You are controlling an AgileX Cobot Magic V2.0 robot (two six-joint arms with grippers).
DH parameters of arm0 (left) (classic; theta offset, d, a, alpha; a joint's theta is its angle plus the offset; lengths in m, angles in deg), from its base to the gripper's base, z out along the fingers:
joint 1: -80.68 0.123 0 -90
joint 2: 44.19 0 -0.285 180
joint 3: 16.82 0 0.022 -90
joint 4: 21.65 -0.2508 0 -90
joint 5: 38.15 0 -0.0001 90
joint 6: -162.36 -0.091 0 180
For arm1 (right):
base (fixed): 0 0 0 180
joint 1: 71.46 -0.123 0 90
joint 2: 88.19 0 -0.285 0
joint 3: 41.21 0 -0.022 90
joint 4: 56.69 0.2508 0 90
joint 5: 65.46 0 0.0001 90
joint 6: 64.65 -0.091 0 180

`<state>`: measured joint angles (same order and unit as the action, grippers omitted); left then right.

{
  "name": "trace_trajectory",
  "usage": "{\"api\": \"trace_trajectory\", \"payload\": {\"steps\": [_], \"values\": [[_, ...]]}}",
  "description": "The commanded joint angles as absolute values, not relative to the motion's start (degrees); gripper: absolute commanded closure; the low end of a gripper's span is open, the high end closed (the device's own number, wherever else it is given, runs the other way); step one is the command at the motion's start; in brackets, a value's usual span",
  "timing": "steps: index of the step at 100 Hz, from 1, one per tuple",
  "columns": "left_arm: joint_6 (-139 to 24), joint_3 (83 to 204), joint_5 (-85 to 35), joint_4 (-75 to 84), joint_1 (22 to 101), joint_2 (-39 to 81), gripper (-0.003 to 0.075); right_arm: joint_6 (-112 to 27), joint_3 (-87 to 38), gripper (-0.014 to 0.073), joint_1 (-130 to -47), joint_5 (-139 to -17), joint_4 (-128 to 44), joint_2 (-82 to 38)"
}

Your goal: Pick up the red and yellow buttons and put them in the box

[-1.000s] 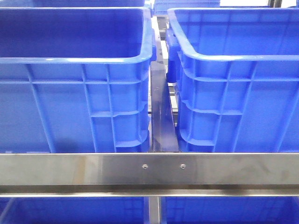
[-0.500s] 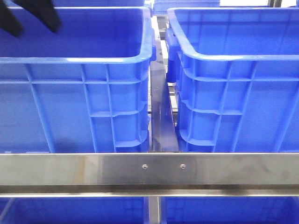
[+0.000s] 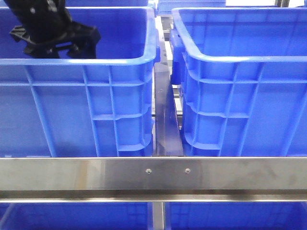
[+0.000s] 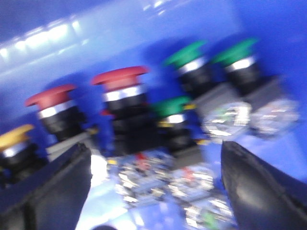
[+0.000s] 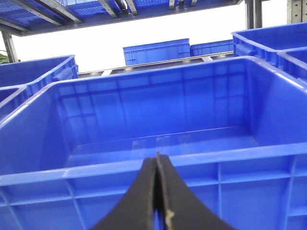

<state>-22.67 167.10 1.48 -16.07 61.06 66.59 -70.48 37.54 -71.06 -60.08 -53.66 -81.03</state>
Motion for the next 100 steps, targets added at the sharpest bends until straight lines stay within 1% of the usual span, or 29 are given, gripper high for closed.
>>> {"api": "trace_trajectory", "payload": {"steps": [1, 36, 53, 65, 70, 77, 84, 89, 96, 100], "values": [[-19.68, 169.13, -2.51, -19.59, 60.65, 64.97, 0.0211, -70.25, 36.48, 0.0662, -71.11, -55.35, -54.25, -82.43], [-19.41, 169.13, -3.67, -20.00, 60.65, 68.27, 0.0213, -70.25, 36.48, 0.0662, -71.11, -55.35, -54.25, -82.43], [-19.41, 169.13, -4.59, -20.00, 60.65, 69.01, 0.0253, -70.25, 36.48, 0.0662, -71.11, -55.35, -54.25, -82.43], [-19.41, 169.13, -4.59, -20.00, 60.65, 69.01, 0.0299, -70.25, 36.48, 0.0662, -71.11, -55.35, -54.25, -82.43], [-19.41, 169.13, -4.64, -20.00, 60.65, 69.01, 0.0331, -70.25, 36.48, 0.0662, -71.11, -55.35, -54.25, -82.43], [-19.41, 169.13, -4.64, -20.00, 60.65, 69.01, 0.0409, -70.25, 36.48, 0.0662, -71.11, -55.35, -54.25, -82.43], [-19.41, 169.13, -4.64, -20.00, 60.65, 69.01, 0.0514, -70.25, 36.48, 0.0662, -71.11, -55.35, -54.25, -82.43], [-19.41, 169.13, -4.64, -20.00, 60.65, 69.01, 0.0603, -70.25, 36.48, 0.0662, -71.11, -55.35, -54.25, -82.43], [-19.41, 169.13, -4.64, -20.00, 60.65, 68.88, 0.0696, -70.25, 36.48, 0.0662, -71.11, -55.35, -54.25, -82.43], [-19.41, 169.13, -4.52, -20.00, 60.65, 68.52, 0.0733, -70.25, 36.48, 0.0662, -71.11, -55.35, -54.25, -82.43]]}}
